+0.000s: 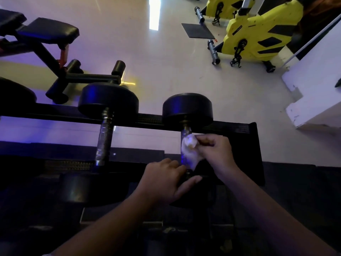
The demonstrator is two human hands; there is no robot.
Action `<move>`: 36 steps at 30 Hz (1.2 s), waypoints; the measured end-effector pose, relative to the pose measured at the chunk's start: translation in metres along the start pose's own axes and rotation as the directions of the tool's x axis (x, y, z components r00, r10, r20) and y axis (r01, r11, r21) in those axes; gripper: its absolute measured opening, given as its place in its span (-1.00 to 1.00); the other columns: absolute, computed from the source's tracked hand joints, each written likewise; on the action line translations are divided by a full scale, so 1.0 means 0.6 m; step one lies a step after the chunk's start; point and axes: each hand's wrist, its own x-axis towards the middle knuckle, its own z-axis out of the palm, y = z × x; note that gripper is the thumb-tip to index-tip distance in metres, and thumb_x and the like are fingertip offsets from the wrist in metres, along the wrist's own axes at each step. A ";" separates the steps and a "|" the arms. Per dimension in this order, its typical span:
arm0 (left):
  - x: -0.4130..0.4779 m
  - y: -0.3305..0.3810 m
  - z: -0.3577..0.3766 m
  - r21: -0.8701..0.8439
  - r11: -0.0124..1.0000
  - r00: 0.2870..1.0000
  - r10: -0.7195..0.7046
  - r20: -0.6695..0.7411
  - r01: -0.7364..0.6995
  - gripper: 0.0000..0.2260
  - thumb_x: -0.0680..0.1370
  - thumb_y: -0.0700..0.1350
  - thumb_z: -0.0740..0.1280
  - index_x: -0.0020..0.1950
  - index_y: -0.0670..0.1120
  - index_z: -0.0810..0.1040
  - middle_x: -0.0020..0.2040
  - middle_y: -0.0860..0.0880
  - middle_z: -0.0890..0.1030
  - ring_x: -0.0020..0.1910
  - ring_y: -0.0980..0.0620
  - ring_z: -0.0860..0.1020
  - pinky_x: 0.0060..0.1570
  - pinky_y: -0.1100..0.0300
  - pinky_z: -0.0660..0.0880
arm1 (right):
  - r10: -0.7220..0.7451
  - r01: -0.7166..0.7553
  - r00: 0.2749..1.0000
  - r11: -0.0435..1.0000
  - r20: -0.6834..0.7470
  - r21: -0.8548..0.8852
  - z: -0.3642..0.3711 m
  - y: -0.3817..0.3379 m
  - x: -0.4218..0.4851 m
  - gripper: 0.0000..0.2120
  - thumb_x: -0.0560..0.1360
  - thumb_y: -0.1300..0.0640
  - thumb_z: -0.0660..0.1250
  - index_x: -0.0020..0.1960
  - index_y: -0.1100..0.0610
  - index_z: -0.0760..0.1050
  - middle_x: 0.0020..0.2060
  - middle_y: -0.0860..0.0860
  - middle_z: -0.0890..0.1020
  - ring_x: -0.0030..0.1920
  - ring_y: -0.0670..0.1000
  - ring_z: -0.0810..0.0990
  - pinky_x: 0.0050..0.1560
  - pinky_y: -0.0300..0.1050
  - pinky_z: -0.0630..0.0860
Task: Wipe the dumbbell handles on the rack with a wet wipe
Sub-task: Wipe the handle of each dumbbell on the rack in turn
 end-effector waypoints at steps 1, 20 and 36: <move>0.008 0.015 0.003 0.019 0.999 1.000 -0.026 0.000 0.026 -0.50 0.57 0.32 0.06 -0.32 -0.01 0.49 -0.40 0.04 0.53 -0.40 -0.01 0.52 -0.46 0.27 0.13 | -0.031 0.027 0.996 0.998 -0.081 -0.055 0.009 -0.004 0.016 -0.87 0.31 0.13 0.52 -0.17 0.13 0.67 -0.27 0.01 0.71 -0.21 -0.04 0.65 -0.10 -0.03 0.58; 0.041 0.077 0.039 -0.127 0.985 0.979 -0.138 -0.146 0.120 -0.73 0.48 -0.02 0.26 -0.41 -0.04 0.44 -0.41 0.03 0.49 -0.38 0.00 0.41 -0.45 0.18 0.20 | 0.162 -0.158 0.987 0.955 0.006 0.251 -0.035 -0.008 0.033 -0.77 0.40 0.38 0.40 -0.38 0.16 0.60 -0.46 0.03 0.58 -0.35 -0.02 0.54 -0.33 -0.20 0.51; 0.040 0.079 0.034 -0.153 0.979 0.975 -0.159 -0.152 0.136 -0.72 0.45 0.00 0.24 -0.44 -0.06 0.47 -0.45 0.01 0.51 -0.43 0.00 0.44 -0.47 0.24 0.22 | 0.426 -0.673 0.714 0.637 0.555 0.377 -0.013 0.030 0.041 -0.73 0.51 0.29 0.05 -0.18 0.25 0.52 -0.39 0.12 0.60 -0.41 0.02 0.59 -0.36 -0.26 0.53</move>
